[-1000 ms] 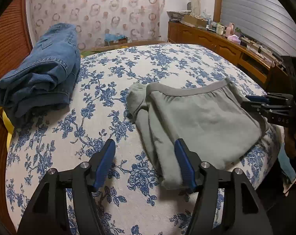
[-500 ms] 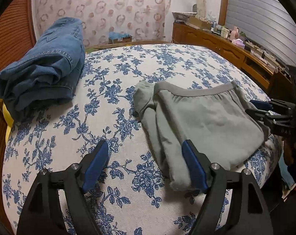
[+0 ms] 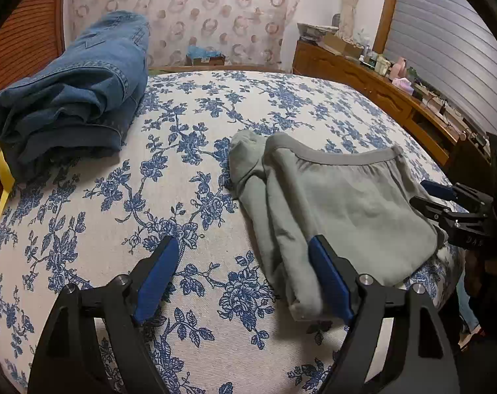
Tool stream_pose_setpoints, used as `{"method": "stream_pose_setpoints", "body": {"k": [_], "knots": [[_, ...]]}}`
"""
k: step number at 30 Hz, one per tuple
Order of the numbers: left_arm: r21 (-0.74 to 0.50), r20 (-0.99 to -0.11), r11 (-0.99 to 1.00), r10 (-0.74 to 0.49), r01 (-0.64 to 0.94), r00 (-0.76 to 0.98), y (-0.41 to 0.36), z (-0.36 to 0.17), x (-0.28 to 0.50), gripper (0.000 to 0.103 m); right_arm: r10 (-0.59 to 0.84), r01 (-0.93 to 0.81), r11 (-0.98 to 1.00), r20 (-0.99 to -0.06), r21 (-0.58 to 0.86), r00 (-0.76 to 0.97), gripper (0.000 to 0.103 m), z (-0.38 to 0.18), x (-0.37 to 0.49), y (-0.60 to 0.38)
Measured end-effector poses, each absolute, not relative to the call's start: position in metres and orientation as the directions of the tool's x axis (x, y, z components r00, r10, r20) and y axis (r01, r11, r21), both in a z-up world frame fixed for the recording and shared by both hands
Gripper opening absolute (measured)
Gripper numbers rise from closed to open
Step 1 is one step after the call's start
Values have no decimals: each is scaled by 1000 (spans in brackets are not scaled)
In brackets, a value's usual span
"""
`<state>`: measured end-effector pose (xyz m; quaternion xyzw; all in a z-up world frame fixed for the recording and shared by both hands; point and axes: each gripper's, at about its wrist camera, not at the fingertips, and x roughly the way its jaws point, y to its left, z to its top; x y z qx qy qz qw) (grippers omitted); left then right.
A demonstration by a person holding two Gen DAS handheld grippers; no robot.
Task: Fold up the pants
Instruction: 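Open both tools and move them to the garment's folded corner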
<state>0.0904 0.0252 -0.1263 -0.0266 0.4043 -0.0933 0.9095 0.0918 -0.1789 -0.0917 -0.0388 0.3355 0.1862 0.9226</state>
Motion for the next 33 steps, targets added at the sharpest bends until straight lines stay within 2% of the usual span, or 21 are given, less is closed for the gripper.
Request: {"method": "stream_pose_setpoints", "body": {"k": [5,13,22,25,33], "knots": [[-135,-741,980,-196,144,642,26,-125,93,82,364,-353,923,-640,152,677,66,-87,100,-187],[-128,-730,982,-186,137,658,21,-110,108,82,364,-380,917,-655,125,663,66,-86,110,-182],[-147,-725,976,-217,161,654,15,-105,135,82,370,-394,912,-648,116,666,50,-88,113,-179],[-164,-732,973,-229,160,642,15,-108,142,73,372,-396,911,-644,115,668,48,-89,113,-178],[-199,-754,965,-263,172,603,13,-120,151,71,398,-413,900,-644,138,654,37,-88,114,-175]]}}
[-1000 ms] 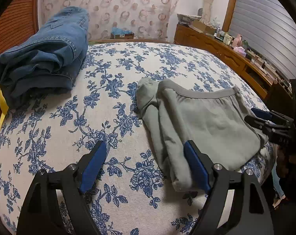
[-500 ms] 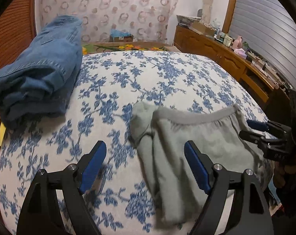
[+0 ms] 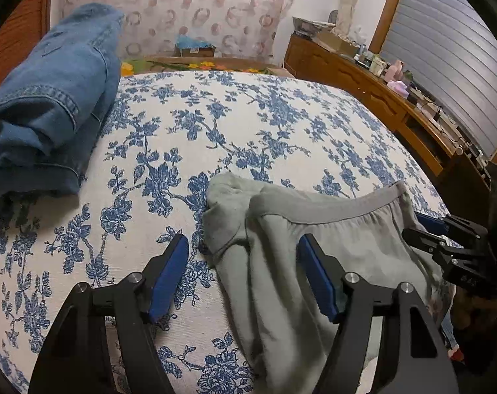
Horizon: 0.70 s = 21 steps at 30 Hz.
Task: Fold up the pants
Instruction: 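Open both tools and move them to the garment's folded corner, then grasp the garment corner with both tools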
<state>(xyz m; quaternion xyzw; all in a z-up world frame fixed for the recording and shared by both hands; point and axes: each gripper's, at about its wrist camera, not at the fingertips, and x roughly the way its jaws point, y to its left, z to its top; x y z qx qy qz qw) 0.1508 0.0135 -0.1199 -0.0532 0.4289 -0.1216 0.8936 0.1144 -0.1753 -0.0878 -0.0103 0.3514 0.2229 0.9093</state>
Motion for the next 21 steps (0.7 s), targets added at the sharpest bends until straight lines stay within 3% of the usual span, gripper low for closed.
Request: {"method": "stream_pose_setpoints", "body": {"k": [4,7,10,15,21], "knots": [[-194,-753,965,-261,174,604,13,-121,154,70,416,-427,892,-643,150,643,29,-88,115,-174],[-200,-753,962,-272,185,599,12,-120,157,63,423,-436,888,-642,150,640,24,-89,115,-172],[-218,-748,956,-293,196,595,12,-120,160,55,428,-438,886,-638,154,641,21,-90,115,-172],[-254,-729,942,-337,221,596,10,-118,158,25,439,-441,882,-633,166,638,17,-90,114,-171],[-227,-680,941,-337,250,651,4,-100,141,17,455,-439,878,-622,191,638,13,-90,111,-172]]}}
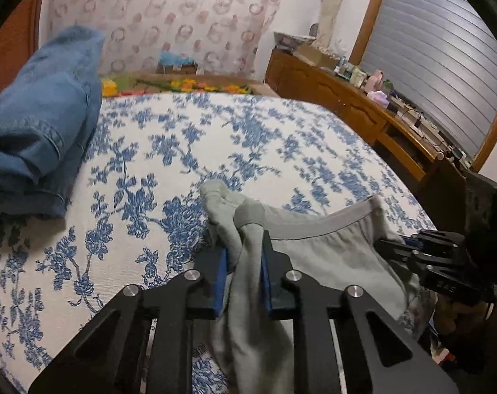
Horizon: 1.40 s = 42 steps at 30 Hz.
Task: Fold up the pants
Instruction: 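Grasp the garment corner with both tools, then lift the garment with both tools and carry it onto the blue jeans stack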
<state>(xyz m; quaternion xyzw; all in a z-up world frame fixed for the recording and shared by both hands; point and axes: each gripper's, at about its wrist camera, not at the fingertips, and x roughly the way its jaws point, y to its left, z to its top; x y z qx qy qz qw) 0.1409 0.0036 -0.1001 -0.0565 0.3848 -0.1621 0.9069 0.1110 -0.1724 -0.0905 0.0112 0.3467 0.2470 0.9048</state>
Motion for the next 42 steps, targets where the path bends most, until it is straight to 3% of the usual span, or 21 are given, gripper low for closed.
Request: {"method": "stream_pose_setpoints", "body": {"k": [26,42], "knots": [[-152,-520,940,-339,305,784,-10,-29,101,16,468,-485,869,-469,92,749,11,-36,71,-179],[-157,-503,961,-277,228,819,30,-15,129,15,520,-566,824,-411,10,749,11,3,116,-139]]}}
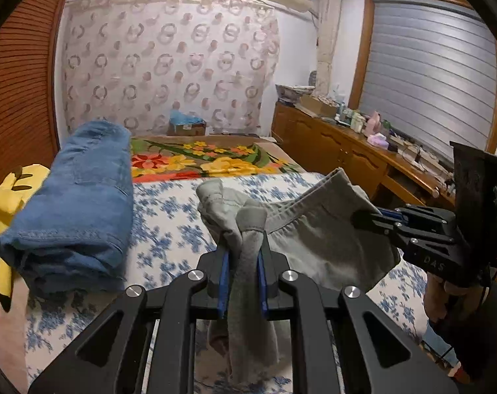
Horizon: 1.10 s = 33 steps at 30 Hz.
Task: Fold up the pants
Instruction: 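Lift the garment with both tools and carry it onto the blue jeans stack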
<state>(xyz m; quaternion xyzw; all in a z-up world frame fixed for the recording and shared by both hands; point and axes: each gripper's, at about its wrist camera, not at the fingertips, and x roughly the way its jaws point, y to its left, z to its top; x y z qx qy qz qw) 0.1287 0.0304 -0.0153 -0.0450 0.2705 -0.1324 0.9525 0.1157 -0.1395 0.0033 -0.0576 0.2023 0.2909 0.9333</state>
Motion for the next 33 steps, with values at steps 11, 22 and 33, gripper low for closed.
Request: {"method": "stream_pose_setpoints", "body": {"k": [11,22,33], "knots": [[-132,-443,980,-194,151,875,69,15,161,15,572,-631,774,-368,-55,733,11,37,180,-96],[-88,-429,995,-84,51,900,115,26,182,15,638,-688,721,-315,-75,703,11,44,240,-52],[-117,-395,992,3,-54,919,157,25,180,15,669,-742,647,-338,-175,662,11,47,288,-4]]}}
